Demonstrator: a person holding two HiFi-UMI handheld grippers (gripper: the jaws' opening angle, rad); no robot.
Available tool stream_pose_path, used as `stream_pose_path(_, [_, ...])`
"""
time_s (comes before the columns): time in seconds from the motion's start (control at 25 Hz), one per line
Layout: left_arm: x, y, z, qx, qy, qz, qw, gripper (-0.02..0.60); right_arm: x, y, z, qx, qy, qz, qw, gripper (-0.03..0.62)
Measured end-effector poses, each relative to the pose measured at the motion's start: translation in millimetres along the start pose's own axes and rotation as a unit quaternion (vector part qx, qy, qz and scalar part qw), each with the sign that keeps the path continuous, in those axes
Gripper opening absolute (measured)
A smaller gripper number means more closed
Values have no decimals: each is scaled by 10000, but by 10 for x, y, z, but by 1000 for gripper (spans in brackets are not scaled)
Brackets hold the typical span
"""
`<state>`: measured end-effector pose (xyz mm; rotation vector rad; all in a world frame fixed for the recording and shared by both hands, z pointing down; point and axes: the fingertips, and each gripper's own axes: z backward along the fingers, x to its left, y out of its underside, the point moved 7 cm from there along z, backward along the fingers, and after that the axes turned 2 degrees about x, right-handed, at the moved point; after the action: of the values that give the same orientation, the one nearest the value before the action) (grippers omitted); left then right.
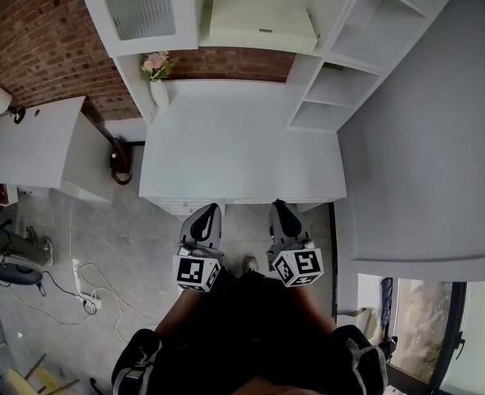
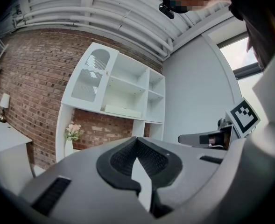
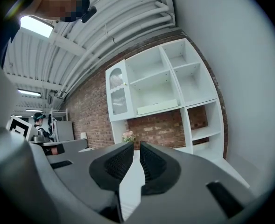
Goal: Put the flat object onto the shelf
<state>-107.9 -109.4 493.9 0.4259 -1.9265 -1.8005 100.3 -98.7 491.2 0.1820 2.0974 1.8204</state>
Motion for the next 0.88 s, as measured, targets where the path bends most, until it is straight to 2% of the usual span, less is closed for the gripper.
stream_pose_path(0.4, [-274,-87,-110,-117,-103,-117,9998,9,-241,-29,166,-23,-186,80,9998,60])
stream_pose_path(0.88, [-435,-81,-229,-97,-105,-152,9998,9,-405,-4,228,-7,-215,145,9997,58])
